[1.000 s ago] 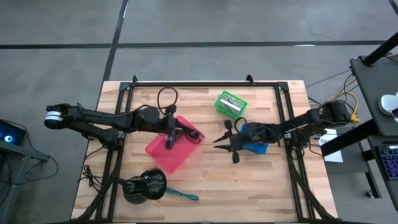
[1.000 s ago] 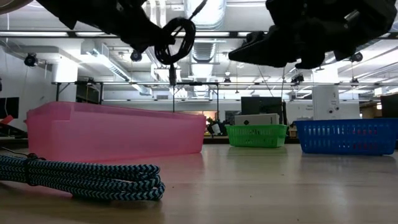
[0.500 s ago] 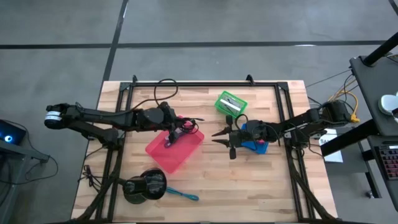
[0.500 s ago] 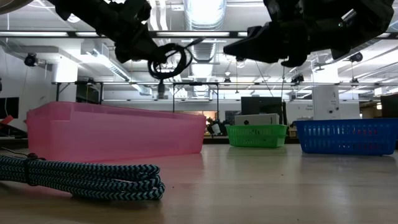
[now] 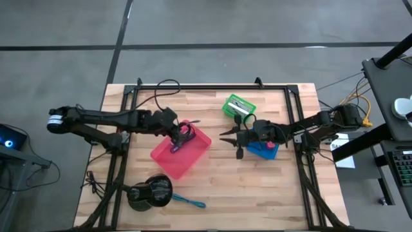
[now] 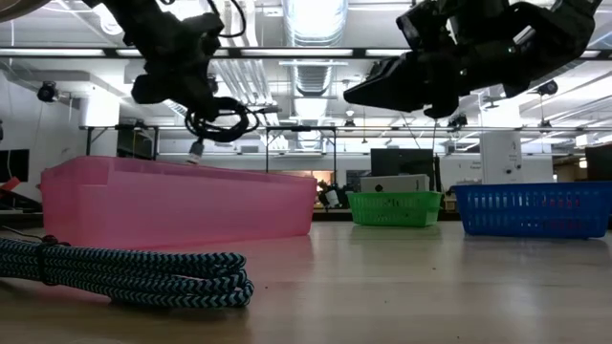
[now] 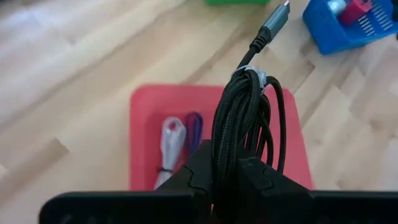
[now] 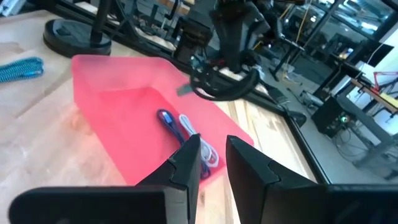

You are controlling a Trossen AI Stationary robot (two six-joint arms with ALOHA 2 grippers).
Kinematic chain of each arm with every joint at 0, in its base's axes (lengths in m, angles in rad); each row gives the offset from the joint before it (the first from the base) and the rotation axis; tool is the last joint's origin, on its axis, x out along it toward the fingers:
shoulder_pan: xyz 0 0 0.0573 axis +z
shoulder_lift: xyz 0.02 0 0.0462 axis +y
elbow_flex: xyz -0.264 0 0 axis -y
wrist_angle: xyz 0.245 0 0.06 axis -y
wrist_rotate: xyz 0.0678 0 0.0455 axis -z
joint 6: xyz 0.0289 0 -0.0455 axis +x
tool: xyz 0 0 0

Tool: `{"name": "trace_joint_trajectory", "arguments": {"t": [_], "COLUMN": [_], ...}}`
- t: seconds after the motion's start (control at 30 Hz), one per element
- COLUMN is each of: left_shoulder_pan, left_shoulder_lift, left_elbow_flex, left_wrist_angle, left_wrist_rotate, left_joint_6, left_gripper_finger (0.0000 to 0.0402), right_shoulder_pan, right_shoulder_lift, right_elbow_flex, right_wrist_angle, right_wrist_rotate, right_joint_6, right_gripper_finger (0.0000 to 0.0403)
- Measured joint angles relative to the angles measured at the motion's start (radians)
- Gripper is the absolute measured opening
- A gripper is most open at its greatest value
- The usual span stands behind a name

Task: Pick and place items into bin
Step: Put the black charger cable into the pink bin

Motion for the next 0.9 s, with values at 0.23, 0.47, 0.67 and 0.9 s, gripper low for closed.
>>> {"name": "trace_joint_trajectory", "arguments": {"t": [0.23, 0.47, 0.67, 0.9], "left_shoulder_pan": [-0.001, 0.000, 0.000, 0.000], "left_shoulder_lift": [0.052, 0.106, 0.120, 0.124], "left_elbow_flex": [0.000, 0.004, 0.004, -0.005], "left_wrist_angle": [-0.077, -0.140, -0.152, -0.252], "left_wrist_rotate": [0.166, 0.214, 0.287, 0.303], "left_joint_6": [-0.124, -0.190, -0.193, -0.190], "left_gripper_finger": [0.0013, 0.0013, 0.0013, 0.0013], "right_shoulder_pan": [-0.010, -0.009, -0.009, -0.009], "right_shoulder_lift": [0.001, 0.001, 0.001, 0.001], "right_elbow_flex": [0.000, 0.000, -0.003, -0.003], "right_wrist_angle": [-0.018, -0.022, -0.025, -0.024], "right_wrist_rotate": [0.000, -0.001, -0.002, -0.002], "right_joint_6": [-0.002, -0.007, -0.002, -0.023], "right_gripper_finger": [0.0064, 0.0063, 0.0059, 0.0061]}}
